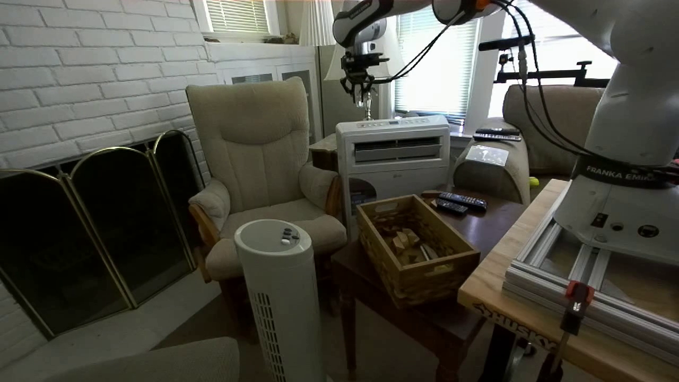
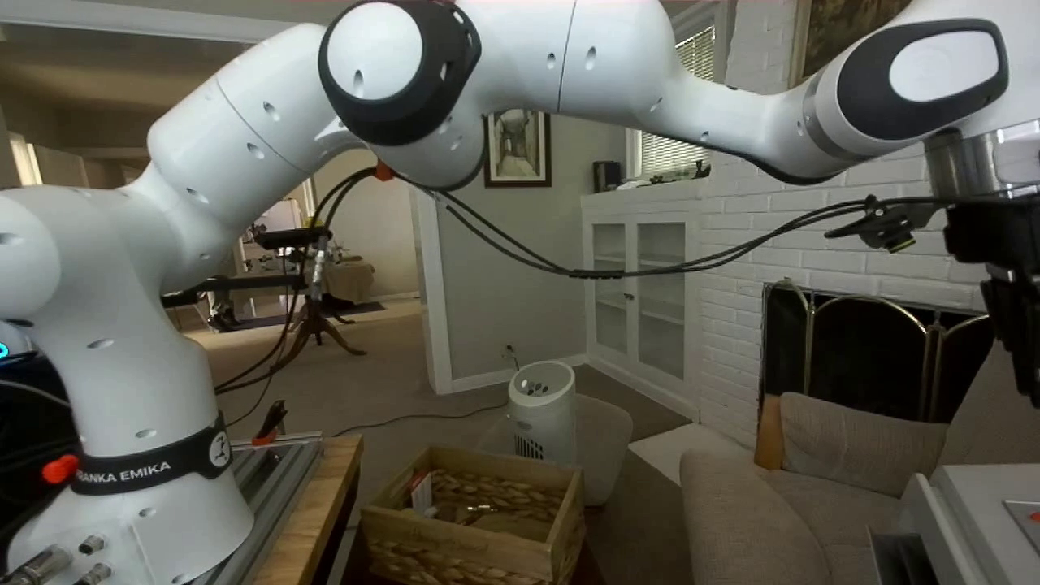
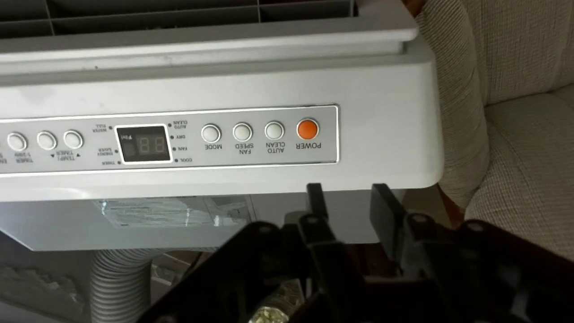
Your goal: Turn off the air conditioner
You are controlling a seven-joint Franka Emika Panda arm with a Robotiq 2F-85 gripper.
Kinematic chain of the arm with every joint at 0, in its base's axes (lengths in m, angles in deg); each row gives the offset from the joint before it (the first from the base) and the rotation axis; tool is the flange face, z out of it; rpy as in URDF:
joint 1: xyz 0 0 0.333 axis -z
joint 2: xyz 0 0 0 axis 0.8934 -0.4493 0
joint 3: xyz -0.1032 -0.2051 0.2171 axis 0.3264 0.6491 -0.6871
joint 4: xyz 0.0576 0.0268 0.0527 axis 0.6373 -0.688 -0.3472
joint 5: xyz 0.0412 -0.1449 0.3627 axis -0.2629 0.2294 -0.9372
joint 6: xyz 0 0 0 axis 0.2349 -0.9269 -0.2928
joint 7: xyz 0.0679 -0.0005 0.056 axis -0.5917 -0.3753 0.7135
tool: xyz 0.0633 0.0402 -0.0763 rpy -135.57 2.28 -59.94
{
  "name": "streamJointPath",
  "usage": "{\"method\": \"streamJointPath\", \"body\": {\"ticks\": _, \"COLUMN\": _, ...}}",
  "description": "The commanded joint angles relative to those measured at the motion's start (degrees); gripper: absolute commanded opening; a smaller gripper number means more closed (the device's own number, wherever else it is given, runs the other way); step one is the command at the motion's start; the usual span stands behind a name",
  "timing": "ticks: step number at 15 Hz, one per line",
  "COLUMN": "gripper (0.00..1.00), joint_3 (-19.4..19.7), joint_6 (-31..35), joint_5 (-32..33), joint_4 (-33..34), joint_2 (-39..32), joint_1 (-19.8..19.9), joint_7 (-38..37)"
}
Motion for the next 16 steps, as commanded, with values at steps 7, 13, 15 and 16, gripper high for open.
{"method": "streamJointPath", "body": {"ticks": 7, "gripper": 1.00, "joint_3": -0.5, "joint_6": 2.4, "joint_5": 1.4, "joint_4": -25.9, "joint_2": 19.1, "joint_1": -1.6, "joint_7": 24.0}}
{"method": "streamJointPath", "body": {"ticks": 13, "gripper": 1.00, "joint_3": -4.2, "joint_6": 2.7, "joint_5": 4.5, "joint_4": -27.8, "joint_2": 20.8, "joint_1": 1.3, "joint_7": 29.2}}
{"method": "streamJointPath", "body": {"ticks": 15, "gripper": 1.00, "joint_3": -4.4, "joint_6": 3.4, "joint_5": 4.7, "joint_4": -30.4, "joint_2": 22.5, "joint_1": 1.3, "joint_7": 30.3}}
{"method": "streamJointPath", "body": {"ticks": 16, "gripper": 1.00, "joint_3": -4.5, "joint_6": 3.6, "joint_5": 4.7, "joint_4": -31.0, "joint_2": 22.9, "joint_1": 1.3, "joint_7": 30.5}}
